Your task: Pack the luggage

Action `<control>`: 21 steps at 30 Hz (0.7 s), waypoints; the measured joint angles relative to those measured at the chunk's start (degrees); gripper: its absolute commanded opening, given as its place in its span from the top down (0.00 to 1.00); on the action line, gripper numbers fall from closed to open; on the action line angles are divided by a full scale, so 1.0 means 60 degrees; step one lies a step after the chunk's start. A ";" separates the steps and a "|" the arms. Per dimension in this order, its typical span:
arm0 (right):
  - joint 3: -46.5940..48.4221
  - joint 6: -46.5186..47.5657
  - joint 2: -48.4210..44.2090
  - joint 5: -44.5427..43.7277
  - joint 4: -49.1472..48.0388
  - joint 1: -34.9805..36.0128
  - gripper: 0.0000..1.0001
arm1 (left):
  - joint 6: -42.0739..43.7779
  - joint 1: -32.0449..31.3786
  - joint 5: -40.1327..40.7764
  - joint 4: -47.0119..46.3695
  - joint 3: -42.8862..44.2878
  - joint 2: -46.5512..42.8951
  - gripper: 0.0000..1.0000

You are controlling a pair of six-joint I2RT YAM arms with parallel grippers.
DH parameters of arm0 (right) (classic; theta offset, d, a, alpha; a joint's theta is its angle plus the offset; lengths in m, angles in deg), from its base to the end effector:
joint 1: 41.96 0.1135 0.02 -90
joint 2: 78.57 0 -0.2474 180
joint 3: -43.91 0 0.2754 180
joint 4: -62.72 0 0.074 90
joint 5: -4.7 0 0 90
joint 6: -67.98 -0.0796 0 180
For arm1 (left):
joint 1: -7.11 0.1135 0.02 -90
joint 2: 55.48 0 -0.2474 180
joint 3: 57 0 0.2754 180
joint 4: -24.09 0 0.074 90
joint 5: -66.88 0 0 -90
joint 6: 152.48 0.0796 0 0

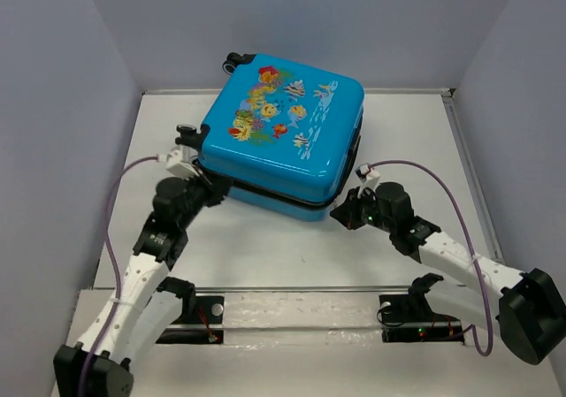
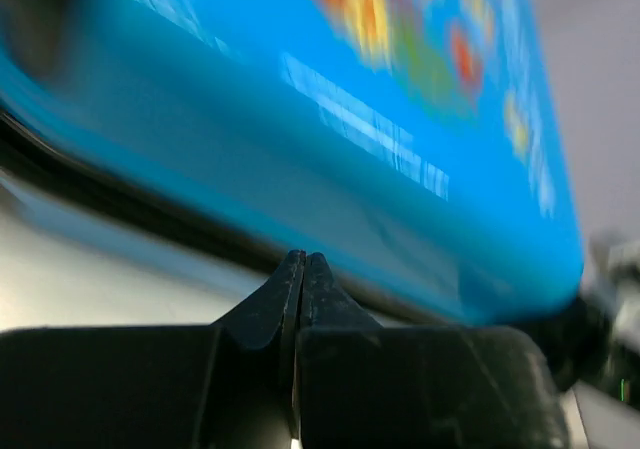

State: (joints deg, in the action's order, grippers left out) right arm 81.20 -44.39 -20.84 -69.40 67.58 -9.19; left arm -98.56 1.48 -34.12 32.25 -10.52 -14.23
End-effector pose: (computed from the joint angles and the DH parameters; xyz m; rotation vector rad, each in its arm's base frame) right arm 0.2254 0.1710 0.1622 -0.3755 2.0758 0.8761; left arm 0.2574 -0.0406 0.2939 -0.2897 1.6436 -0.7117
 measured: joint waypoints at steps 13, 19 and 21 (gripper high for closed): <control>-0.0022 -0.0255 -0.0750 -0.1177 0.0729 0.1147 0.93 | -0.1381 -0.5865 0.1712 -0.1337 -0.1872 0.2779 0.94; 0.0113 -0.0506 -0.0495 -0.2164 0.0776 0.2528 0.93 | -0.1515 -0.5869 0.2033 -0.2255 -0.1362 0.3843 0.94; 0.0306 -0.0583 -0.0291 -0.2699 0.0794 0.3071 0.93 | -0.1537 -0.5869 0.2127 -0.2393 -0.1319 0.4051 0.94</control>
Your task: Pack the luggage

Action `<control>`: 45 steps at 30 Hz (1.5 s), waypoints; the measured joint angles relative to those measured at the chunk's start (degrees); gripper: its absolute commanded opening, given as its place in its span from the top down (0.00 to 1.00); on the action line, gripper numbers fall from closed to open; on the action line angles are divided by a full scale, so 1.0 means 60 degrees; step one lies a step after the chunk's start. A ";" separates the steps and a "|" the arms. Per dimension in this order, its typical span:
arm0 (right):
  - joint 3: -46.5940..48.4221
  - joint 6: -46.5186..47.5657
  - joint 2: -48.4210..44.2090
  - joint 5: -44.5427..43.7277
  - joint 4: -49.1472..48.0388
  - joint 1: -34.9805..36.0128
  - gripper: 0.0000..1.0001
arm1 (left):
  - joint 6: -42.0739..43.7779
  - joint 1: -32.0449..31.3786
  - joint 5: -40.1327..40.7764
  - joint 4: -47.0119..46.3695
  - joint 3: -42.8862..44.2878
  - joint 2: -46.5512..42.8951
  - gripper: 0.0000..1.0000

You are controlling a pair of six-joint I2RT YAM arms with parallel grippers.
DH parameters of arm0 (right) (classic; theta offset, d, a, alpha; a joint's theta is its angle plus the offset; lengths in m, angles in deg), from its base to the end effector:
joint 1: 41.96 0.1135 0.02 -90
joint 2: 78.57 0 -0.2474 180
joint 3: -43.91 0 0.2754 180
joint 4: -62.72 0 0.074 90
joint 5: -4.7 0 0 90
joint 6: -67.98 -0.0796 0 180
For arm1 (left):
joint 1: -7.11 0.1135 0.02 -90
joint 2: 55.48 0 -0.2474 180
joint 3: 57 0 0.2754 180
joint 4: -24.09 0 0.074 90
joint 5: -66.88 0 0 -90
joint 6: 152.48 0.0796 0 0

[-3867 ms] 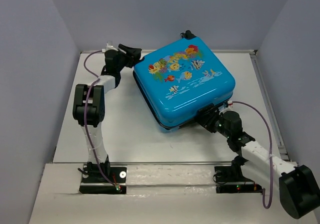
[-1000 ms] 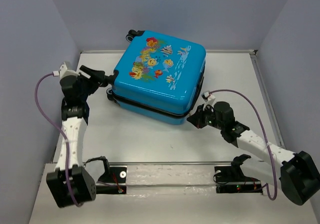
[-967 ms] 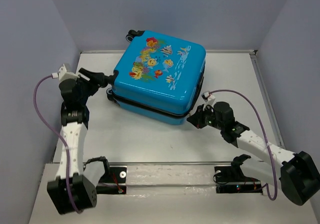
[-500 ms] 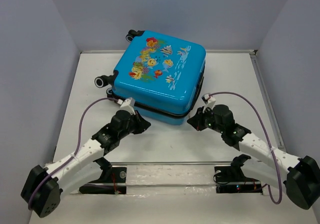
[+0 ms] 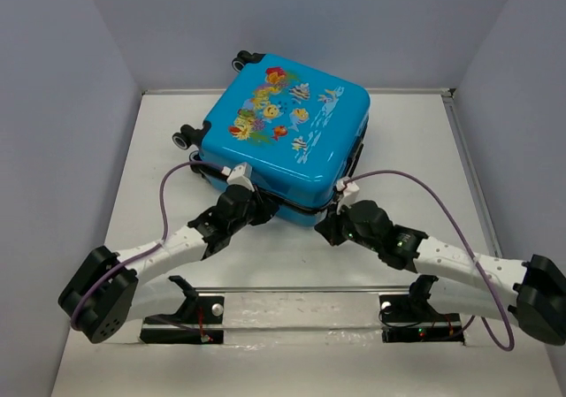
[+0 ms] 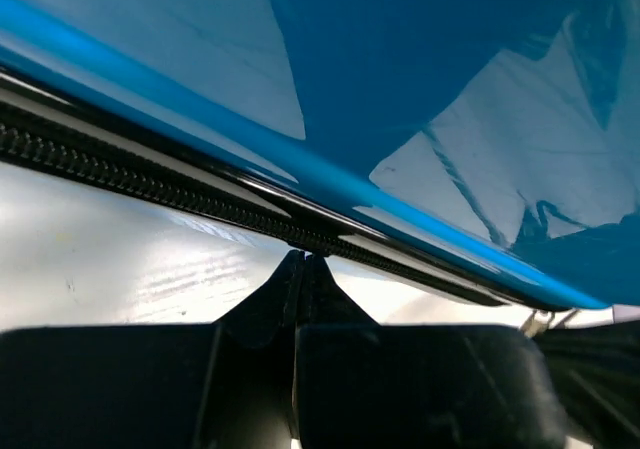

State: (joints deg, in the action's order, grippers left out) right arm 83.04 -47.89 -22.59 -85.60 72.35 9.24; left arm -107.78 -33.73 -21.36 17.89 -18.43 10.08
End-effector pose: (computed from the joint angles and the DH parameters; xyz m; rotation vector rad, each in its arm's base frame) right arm 0.1774 0.2200 0.1702 -0.4654 2.0867 0.8202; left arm 0.2336 -0.1987 0.1592 -0.1020 2.0571 -0.9473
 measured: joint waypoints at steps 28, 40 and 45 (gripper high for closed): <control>0.3493 -0.0710 0.5683 -0.5187 -0.2229 0.2608 0.93 | 0.1701 0.4634 -0.1475 0.3209 0.2539 -0.2703 0.01; 0.3242 -0.0761 0.5453 -0.5056 -0.2441 0.2605 0.93 | 0.1592 0.7530 -0.3264 0.2907 0.5242 0.1592 0.01; 0.3187 -0.0736 0.5373 -0.4911 -0.2444 0.2605 0.93 | 0.1206 0.7694 -0.3661 0.2685 0.6098 0.2798 0.02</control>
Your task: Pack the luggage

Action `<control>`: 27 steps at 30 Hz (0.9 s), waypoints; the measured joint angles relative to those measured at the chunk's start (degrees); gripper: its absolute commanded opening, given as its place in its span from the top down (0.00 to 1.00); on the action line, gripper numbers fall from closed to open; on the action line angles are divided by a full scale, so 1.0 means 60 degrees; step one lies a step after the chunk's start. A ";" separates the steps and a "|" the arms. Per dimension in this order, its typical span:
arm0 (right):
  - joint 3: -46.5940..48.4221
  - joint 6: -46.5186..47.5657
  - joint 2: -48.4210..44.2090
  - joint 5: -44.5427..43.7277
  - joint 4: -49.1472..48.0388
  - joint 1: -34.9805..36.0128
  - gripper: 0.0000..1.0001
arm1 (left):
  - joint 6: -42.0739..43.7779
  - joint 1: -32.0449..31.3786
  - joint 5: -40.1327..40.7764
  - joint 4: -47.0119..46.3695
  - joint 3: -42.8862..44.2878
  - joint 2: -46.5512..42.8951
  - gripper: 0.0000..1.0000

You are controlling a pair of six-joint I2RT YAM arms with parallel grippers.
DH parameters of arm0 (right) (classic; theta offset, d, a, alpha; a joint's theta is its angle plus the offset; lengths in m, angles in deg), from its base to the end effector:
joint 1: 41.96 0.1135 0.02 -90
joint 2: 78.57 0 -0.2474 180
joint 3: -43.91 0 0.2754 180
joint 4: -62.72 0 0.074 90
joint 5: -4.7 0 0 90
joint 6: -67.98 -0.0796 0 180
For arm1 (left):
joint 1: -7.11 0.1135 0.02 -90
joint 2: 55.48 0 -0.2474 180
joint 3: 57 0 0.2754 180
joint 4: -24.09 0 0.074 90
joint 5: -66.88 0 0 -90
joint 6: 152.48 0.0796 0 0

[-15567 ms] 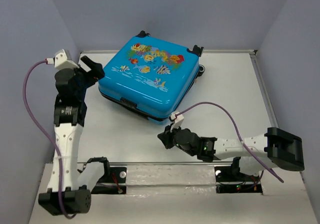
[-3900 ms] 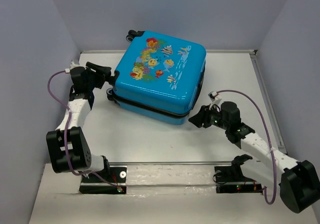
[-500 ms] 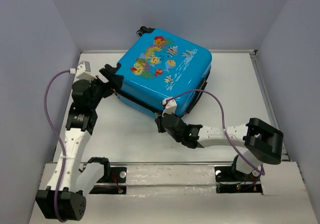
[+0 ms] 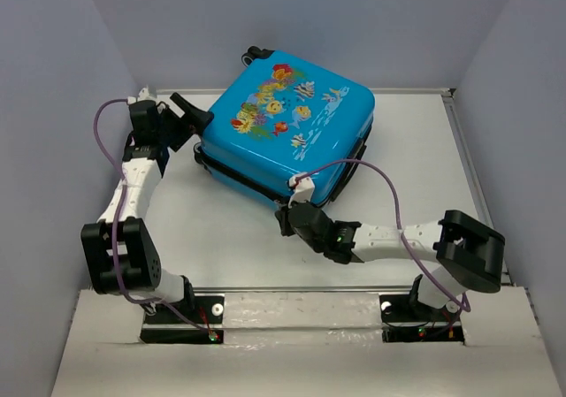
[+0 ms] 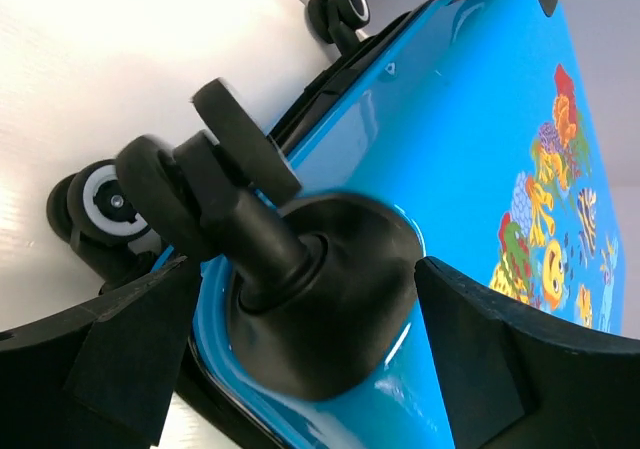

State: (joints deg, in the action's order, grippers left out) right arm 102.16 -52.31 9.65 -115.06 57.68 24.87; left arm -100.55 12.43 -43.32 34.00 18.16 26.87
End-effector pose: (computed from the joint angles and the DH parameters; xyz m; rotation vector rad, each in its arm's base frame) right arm 0.1861 0.3344 0.1629 -0.2998 1.9705 0.5942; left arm 0.4032 0.0099 0.2805 -0.4695 1.8553 -0.7194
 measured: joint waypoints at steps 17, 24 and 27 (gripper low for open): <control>-0.0342 0.0007 -0.0288 0.0342 -0.0102 0.0000 0.93 | -0.2419 0.0066 -0.0219 -0.2685 0.0109 0.1905 0.76; -0.0401 0.0080 -0.0397 0.0393 -0.0069 0.0000 0.93 | -0.2634 0.0080 -0.0131 -0.3818 -0.0503 0.1836 0.94; -0.0401 0.0164 -0.0397 0.0463 0.0007 0.0000 0.93 | -0.2612 0.0040 0.0080 -0.4459 -0.1348 0.1330 0.94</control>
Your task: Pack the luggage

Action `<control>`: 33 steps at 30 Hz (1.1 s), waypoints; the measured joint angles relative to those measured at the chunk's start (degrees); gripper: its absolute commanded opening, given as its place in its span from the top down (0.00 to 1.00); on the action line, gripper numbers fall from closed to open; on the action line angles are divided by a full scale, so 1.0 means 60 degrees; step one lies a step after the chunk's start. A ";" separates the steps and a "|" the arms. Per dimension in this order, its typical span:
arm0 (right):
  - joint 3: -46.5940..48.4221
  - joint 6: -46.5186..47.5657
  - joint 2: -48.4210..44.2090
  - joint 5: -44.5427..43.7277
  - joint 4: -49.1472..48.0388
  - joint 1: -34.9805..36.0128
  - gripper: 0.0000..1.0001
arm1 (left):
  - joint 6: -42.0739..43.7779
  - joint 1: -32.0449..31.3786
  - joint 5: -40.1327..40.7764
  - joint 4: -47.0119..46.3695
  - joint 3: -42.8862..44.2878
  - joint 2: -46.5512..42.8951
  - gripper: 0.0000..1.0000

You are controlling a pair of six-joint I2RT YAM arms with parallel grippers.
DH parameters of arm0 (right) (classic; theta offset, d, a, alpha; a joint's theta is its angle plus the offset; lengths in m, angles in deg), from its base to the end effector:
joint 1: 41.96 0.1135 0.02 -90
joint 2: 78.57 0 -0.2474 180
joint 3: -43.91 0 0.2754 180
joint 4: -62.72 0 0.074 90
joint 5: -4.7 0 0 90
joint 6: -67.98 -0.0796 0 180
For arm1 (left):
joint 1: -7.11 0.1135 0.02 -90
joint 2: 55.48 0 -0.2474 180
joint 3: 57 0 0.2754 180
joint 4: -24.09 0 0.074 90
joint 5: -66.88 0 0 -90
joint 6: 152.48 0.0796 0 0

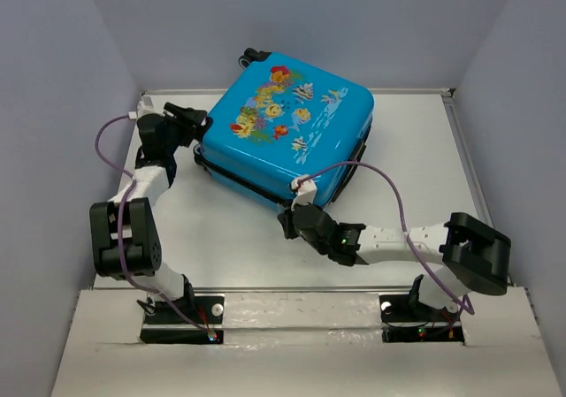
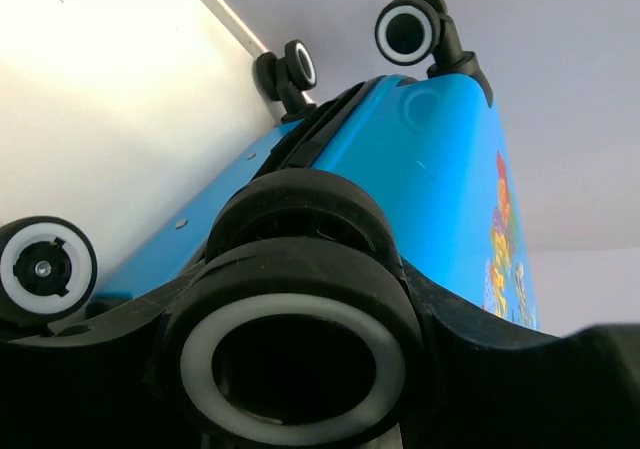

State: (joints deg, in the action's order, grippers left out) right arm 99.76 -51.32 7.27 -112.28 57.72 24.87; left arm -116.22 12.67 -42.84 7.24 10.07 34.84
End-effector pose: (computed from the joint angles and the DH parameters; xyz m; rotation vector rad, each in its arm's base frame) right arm 0.1795 0.3277 0.1614 -0.3516 1.9792 0.6233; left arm 0.4230 0.0142 0.2356 -0.6259 1.6463 -0.9113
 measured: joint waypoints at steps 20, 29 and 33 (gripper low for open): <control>0.4368 0.2517 0.3020 0.4244 0.1577 0.0448 0.93 | 0.0433 -0.1104 0.1410 0.3340 -0.6936 -1.2287 0.94; 0.0812 0.2521 0.0568 0.5905 -0.0044 -0.0984 0.93 | -0.0441 -0.4466 0.2747 0.2594 -0.6834 -1.1242 0.94; -0.0721 0.2208 -0.0987 0.6655 -0.0015 -0.2346 0.93 | -0.0372 -0.6987 0.3836 0.1741 -0.6215 -0.9227 0.94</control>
State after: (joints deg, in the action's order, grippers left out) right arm 95.43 -38.08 1.35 -72.35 57.64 10.79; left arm -118.45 -29.25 -19.83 17.69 -27.22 -20.52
